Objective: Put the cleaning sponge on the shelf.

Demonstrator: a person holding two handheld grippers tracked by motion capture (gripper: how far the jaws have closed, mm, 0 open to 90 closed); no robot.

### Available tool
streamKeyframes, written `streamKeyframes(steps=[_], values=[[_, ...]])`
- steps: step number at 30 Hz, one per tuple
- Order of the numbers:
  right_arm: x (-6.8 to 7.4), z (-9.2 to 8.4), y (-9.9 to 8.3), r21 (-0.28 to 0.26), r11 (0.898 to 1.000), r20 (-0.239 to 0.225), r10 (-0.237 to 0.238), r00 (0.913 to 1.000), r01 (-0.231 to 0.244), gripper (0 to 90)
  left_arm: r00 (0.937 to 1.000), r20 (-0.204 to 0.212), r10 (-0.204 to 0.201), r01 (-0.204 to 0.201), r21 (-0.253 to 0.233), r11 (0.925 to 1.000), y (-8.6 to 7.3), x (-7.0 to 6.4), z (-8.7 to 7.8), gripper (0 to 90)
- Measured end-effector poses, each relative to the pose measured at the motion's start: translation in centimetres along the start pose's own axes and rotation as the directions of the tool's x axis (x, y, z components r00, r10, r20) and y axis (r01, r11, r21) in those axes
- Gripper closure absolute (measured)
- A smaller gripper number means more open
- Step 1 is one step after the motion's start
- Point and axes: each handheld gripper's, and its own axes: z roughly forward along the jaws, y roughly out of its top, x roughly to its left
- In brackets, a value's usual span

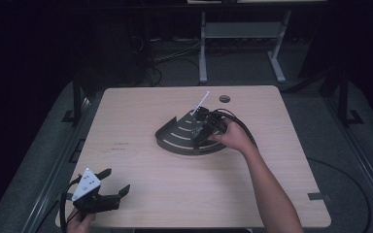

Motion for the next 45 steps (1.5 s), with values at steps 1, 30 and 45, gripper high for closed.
streamKeyframes(steps=[1, 30, 45], values=[[-0.1, 0.2, 0.0, 0.006, 1.000, -0.003, 0.004, 1.0000, -0.004, 31.3, 1.0000, 0.001, 0.001, -0.001, -0.001, 1.0000, 0.0, 0.0, 0.0, 13.3], [-1.3, 1.6, -0.3, 0.035, 0.998, -0.004, 0.050, 0.9987, -0.050, 30.8, 1.0000, -0.003, 0.003, -0.003, 0.006, 1.0000, 0.0, 0.0, 0.1, 13.3], [-1.6, 2.2, -0.3, 0.042, 0.998, -0.008, 0.057, 0.9983, -0.057, 30.4, 1.0000, -0.002, -0.004, 0.004, 0.004, 1.0000, 0.0, 0.0, 0.2, 13.3]])
